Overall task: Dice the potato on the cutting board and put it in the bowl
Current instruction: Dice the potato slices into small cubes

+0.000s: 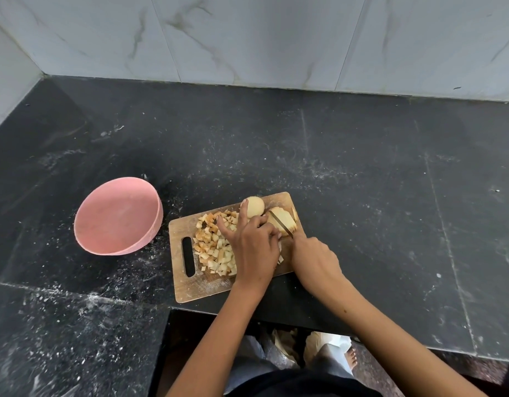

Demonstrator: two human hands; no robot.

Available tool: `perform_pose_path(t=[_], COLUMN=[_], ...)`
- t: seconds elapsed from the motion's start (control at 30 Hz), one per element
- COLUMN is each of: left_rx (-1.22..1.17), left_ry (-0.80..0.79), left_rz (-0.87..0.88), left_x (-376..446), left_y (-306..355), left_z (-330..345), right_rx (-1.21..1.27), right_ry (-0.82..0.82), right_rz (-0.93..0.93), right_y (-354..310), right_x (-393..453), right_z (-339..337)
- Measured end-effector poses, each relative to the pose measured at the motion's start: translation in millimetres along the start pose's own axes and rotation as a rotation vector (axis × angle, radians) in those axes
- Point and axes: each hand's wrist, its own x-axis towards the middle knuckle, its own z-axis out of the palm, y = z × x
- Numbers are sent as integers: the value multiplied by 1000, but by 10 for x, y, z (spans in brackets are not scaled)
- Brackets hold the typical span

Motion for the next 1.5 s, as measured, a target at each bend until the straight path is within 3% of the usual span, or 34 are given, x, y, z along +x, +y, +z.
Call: perform_pose_path(t=[0.23, 0.53, 0.8, 1.1, 1.5], left_rx=[-7, -97, -72, -34, 5], left_ry=[1, -9, 66, 45, 43], left_rz=[9, -5, 14, 18, 16], left_x=[4, 11, -44, -29, -54], left_y=[-16, -59, -44, -34, -12], left_z=[25, -27, -46, -46, -20], right_rx=[-17, 204, 180, 141, 67], right_ry=[-98, 42, 45, -6, -107], right_rz=[5, -109, -102, -60, -20], right_y=[315, 416, 143, -19, 413], right_x=[-361, -413, -106, 48, -431], right_z=[83, -47, -67, -55, 99])
